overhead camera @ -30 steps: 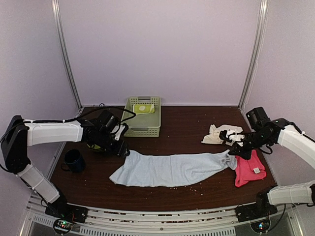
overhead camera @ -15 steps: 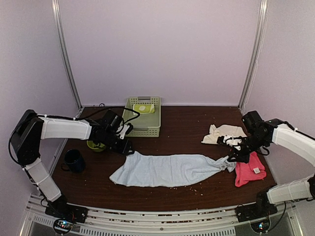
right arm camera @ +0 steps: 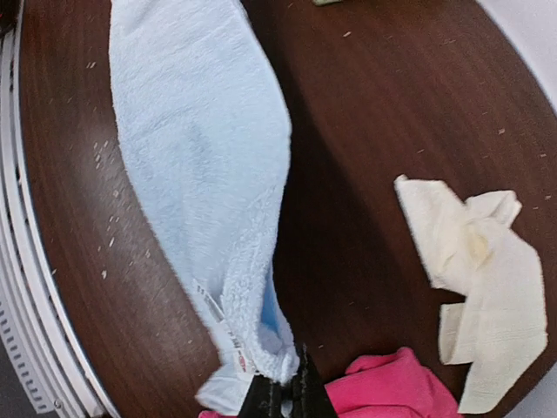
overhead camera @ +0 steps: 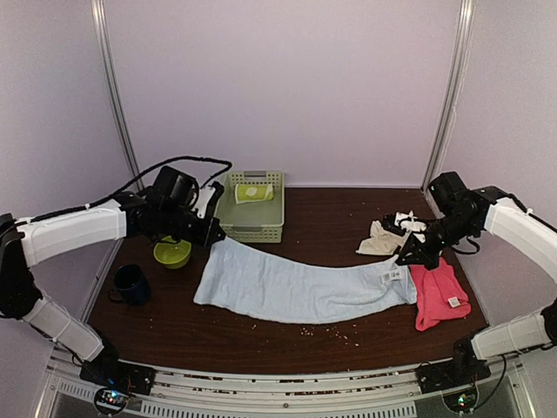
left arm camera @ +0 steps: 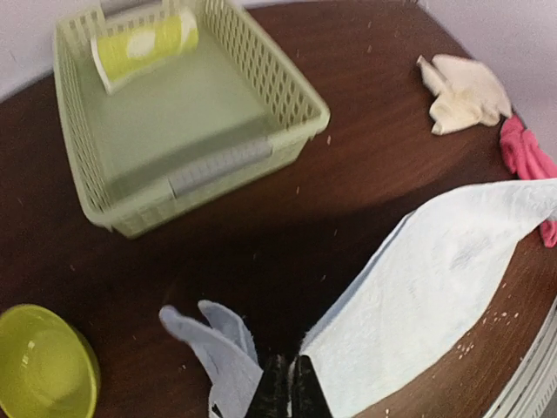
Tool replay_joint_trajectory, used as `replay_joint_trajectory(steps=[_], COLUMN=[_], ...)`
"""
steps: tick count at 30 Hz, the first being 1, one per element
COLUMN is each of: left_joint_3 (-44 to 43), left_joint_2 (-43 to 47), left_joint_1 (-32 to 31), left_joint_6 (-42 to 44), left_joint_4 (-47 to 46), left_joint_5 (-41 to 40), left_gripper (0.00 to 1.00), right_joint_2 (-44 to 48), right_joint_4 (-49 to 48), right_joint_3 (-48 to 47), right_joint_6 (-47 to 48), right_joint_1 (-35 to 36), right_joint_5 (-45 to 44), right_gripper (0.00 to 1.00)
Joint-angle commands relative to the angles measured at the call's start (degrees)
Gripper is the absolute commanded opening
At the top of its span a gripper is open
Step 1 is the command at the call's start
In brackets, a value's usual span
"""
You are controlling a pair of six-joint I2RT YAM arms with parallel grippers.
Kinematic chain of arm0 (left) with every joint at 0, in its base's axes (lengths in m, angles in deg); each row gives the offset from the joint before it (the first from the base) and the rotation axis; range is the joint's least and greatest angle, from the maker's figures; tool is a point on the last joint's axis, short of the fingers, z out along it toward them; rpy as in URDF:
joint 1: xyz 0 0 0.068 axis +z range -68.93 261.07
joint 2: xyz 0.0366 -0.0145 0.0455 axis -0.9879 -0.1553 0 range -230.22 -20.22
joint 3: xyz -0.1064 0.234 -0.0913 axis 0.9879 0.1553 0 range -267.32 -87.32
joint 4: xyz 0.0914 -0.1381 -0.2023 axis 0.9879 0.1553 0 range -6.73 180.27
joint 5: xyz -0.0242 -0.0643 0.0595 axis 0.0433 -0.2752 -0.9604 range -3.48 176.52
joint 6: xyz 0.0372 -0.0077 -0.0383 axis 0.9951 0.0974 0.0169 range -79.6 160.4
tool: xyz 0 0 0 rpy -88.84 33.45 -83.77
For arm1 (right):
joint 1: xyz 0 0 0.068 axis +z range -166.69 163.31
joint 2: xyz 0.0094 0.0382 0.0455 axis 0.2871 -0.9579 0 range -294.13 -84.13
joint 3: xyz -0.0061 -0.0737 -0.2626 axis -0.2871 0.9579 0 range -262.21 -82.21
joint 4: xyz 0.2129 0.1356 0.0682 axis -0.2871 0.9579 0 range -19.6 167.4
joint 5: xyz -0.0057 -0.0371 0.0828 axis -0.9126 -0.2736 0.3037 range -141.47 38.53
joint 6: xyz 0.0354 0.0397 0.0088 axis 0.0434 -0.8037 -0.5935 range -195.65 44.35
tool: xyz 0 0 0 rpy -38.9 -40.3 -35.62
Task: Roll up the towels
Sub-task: Adjust the towel at the center of the board, then pick up the towel from the center of the board.
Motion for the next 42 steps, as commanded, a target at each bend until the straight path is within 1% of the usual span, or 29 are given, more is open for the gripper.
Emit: replay_joint_trajectory(steps=[1, 2, 3, 5, 6, 7, 8, 9, 10, 11, 12, 14, 16, 18, 20, 21, 22, 23, 25, 26, 27, 30, 33, 35, 37, 42], left_joint_3=[-6.20, -6.88, -6.61, -4.68, -3.92, -2.57, -0.55, 2.22, 4.96, 7.36, 9.41, 12.53, 12.70, 11.14, 8.61, 7.30, 5.97, 4.78, 3.47, 3.14, 3.09, 3.83, 5.04, 5.89, 6.87, 8.06], left_joint_2=[8.87, 10.73, 12.74, 15.26, 15.54, 15.71, 16.22, 16.81, 17.62, 18.51, 19.19, 19.14, 17.99, 17.81, 18.25, 18.52, 18.71, 18.81, 18.78, 18.58, 18.19, 17.19, 16.70, 16.12, 14.84, 11.08], left_joint_1=[0.22, 0.23, 0.13, 0.11, -0.05, -0.63, -1.75, -3.15, -4.84, -6.79, -8.52, -9.64, -9.65, -9.67, -9.65, -9.65, -9.65, -9.66, -9.48, -9.32, -9.11, -8.28, -7.72, -7.71, -7.70, -7.63], left_joint_6=[3.20, 3.48, 2.96, 0.72, 0.95, 1.07, 0.92, 0.23, -1.05, -2.85, -4.54, -5.95, -5.00, -2.91, -1.60, -0.82, -0.05, 0.35, 0.38, 0.30, 0.29, -0.25, -0.84, -0.86, -0.73, -0.70], left_joint_4=[-0.15, 0.06, 0.07, 2.26, 4.63, 7.09, 8.54, 9.38, 9.54, 9.56, 9.81, 11.06, 14.65, 17.74, 19.16, 19.65, 20.11, 20.43, 20.69, 20.64, 20.68, 20.76, 20.86, 20.18, 19.01, 13.80], left_joint_5=[-4.91, -5.33, -5.96, -7.06, -5.97, -4.34, -2.23, 0.68, 3.35, 4.42, 4.67, 9.32, 9.16, 7.96, 6.72, 6.74, 6.99, 6.68, 3.87, 2.27, 0.88, -2.37, -4.96, -7.23, -8.36, -5.34], left_gripper=[0.00, 0.00, 0.00, 0.00, 0.00, 0.00, 0.00, 0.00, 0.00, 0.00, 0.00, 0.00, 0.02, 0.03, 0.03, 0.04, 0.07, 0.13, 0.34, 0.42, 0.47, 0.50, 0.60, 0.64, 0.65, 0.65], right_joint_2=[2.64, 3.20, 3.46, 2.43, 1.60, 0.90, 0.83, 1.56, 2.92, 4.27, 5.41, 6.31, 5.80, 4.35, 2.02, 0.72, -0.74, -2.52, -7.20, -9.80, -12.12, -16.66, -19.85, -22.86, -27.01, -37.84], right_joint_4=[-13.66, -17.02, -18.75, -17.55, -15.26, -11.42, -6.10, -1.54, 0.16, 0.78, 1.94, 2.23, 0.89, 0.29, -4.64, -7.57, -10.74, -13.39, -15.48, -15.88, -17.17, -21.80, -24.93, -28.35, -29.06, -30.22], right_joint_3=[-6.60, -7.44, -8.33, -9.91, -10.16, -9.87, -9.05, -6.92, -3.86, -0.57, 3.00, 5.51, 5.48, 3.75, 2.29, 1.73, 1.32, 0.96, -0.81, -2.01, -3.05, -5.24, -7.16, -8.46, -11.52, -20.39], right_joint_6=[-13.18, -15.44, -16.99, -17.45, -16.85, -14.61, -8.88, -4.06, -0.25, 2.90, 5.43, 5.95, 4.49, 3.41, -1.27, -5.24, -7.73, -9.85, -11.12, -12.03, -13.69, -14.54, -11.16, -10.06, -9.00, -7.10], right_joint_1=[-1.26, -1.95, -2.77, -3.38, -3.41, -3.40, -3.41, -3.34, -3.27, -2.82, -2.21, -1.79, -1.94, -2.13, -2.25, -2.26, -2.26, -2.26, -2.07, -1.93, -1.78, -1.78, -1.73, -1.78, -1.73, -1.58], right_joint_5=[-9.08, -12.14, -13.83, -14.07, -13.48, -10.53, -5.24, -0.76, 1.45, 1.51, 0.44, -2.17, -2.87, -1.24, -2.32, -3.79, -5.78, -7.32, -8.46, -9.51, -11.36, -16.31, -20.03, -23.23, -22.77, -16.30], right_gripper=[0.04, 0.11, 0.13, 0.15, 0.16, 0.20, 0.25, 0.36, 0.46, 0.55, 0.57, 0.57, 0.55, 0.55, 0.52, 0.52, 0.50, 0.49, 0.48, 0.47, 0.48, 0.53, 0.56, 0.57, 0.58, 0.59])
